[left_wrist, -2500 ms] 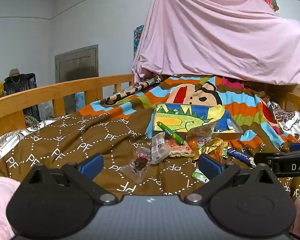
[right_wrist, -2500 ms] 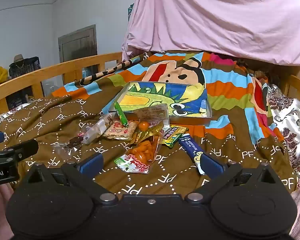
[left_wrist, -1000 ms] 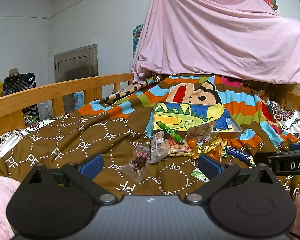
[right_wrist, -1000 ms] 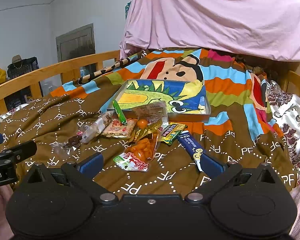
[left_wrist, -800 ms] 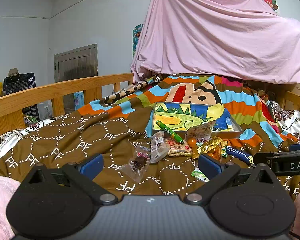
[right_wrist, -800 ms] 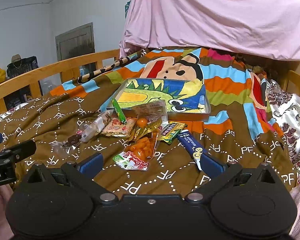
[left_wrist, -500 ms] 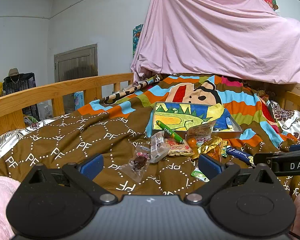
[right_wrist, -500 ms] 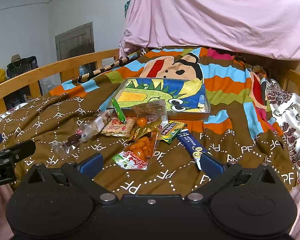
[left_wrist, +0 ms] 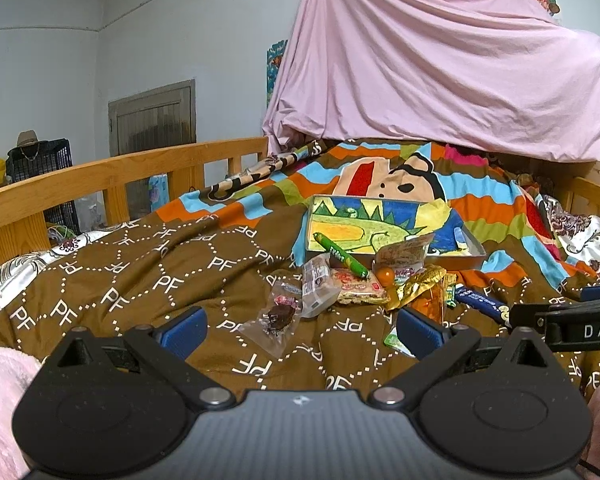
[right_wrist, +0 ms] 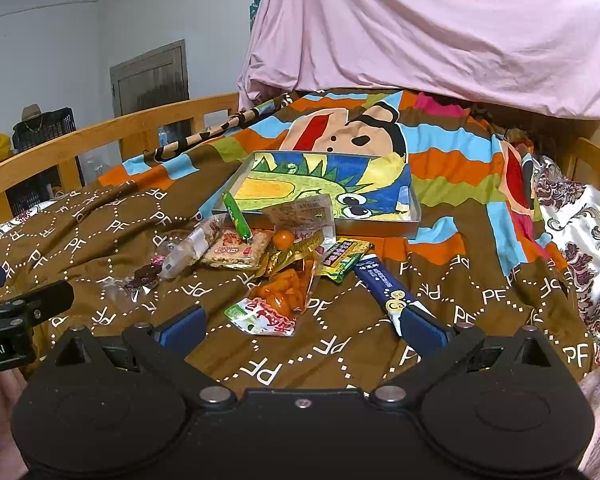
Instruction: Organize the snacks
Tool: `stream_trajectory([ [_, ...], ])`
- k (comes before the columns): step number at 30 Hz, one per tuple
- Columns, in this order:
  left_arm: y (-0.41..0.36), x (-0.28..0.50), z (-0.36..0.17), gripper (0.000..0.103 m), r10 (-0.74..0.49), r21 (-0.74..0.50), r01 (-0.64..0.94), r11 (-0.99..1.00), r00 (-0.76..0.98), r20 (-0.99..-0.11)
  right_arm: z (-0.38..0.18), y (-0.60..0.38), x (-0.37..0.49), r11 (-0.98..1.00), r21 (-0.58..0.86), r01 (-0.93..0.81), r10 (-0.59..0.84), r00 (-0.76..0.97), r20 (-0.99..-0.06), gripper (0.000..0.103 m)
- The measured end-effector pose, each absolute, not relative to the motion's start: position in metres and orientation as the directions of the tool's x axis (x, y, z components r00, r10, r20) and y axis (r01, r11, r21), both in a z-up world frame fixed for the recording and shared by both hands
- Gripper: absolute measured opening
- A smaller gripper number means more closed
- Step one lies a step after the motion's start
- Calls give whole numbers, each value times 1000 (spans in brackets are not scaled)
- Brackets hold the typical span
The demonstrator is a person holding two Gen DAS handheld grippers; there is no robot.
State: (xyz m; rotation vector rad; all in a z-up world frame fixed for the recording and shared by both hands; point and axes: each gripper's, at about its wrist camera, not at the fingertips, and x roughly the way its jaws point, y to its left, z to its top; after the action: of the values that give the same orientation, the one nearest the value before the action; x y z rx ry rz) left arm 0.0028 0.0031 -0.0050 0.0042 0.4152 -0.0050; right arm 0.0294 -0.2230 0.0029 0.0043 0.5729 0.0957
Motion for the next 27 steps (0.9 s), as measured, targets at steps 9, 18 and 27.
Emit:
stream_trajectory([
  [9,3,7,-7,103,-11,-3,11,1000,903,-430,4,-223,32,996,30,-87,89,828,-553,102],
  [18,4,14,-8,103,-3,-9,-2,1000,881,-473,4,-224,36,996,29,-79,82,814,-575,103],
  [27,5,29,-9,103,15,-6,-22,1000,843,-538,1,-224,51,996,50,-76,91,761,-642,102],
])
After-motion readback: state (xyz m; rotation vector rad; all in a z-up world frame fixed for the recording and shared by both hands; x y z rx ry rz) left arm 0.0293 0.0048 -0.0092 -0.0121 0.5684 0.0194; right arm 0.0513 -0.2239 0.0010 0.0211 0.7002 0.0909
